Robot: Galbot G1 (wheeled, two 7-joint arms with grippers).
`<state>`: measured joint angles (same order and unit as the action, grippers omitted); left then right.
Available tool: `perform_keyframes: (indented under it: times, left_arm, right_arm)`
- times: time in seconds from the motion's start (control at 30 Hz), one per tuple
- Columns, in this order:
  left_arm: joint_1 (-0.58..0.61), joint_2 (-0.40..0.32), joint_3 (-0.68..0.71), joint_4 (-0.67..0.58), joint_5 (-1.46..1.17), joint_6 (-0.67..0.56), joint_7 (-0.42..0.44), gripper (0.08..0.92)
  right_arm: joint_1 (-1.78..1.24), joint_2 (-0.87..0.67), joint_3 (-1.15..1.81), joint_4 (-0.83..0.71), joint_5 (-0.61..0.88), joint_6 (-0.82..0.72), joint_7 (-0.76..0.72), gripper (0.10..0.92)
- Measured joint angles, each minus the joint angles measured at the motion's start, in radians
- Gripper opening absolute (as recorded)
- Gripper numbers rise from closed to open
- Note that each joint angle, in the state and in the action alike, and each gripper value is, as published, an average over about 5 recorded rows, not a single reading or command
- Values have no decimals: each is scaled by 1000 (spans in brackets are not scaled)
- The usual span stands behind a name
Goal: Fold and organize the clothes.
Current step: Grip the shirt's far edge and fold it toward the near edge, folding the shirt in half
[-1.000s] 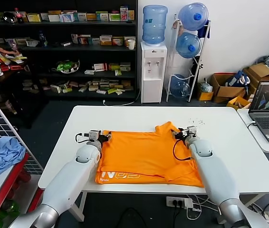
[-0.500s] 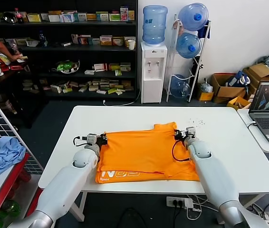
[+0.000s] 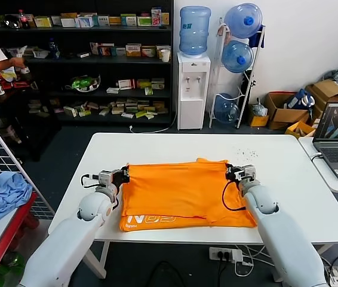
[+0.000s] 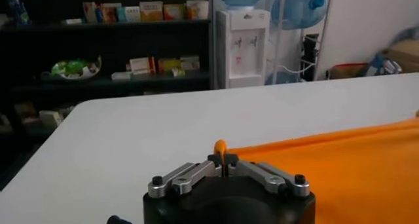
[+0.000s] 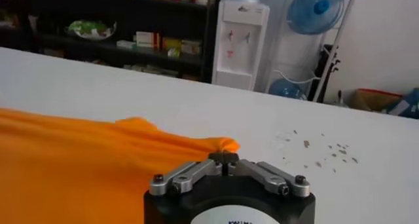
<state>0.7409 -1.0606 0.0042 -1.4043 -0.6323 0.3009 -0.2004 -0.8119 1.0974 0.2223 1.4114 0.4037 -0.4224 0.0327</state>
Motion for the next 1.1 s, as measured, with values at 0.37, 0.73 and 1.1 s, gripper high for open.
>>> perform_keyframes:
  times: [0.37, 0.73, 1.1]
  left_arm:
    - [191, 107, -29, -234, -13, 42, -39, 97]
    - [363, 125, -51, -362, 23, 42, -58, 164]
    - [413, 104, -79, -369, 20, 2, -79, 484]
  right_arm:
    - [-276, -122, 52, 294, 16, -99, 87, 125]
    - [-428, -149, 82, 409, 2, -135, 124, 182]
    - [-462, -158, 93, 453, -10, -134, 140, 502]
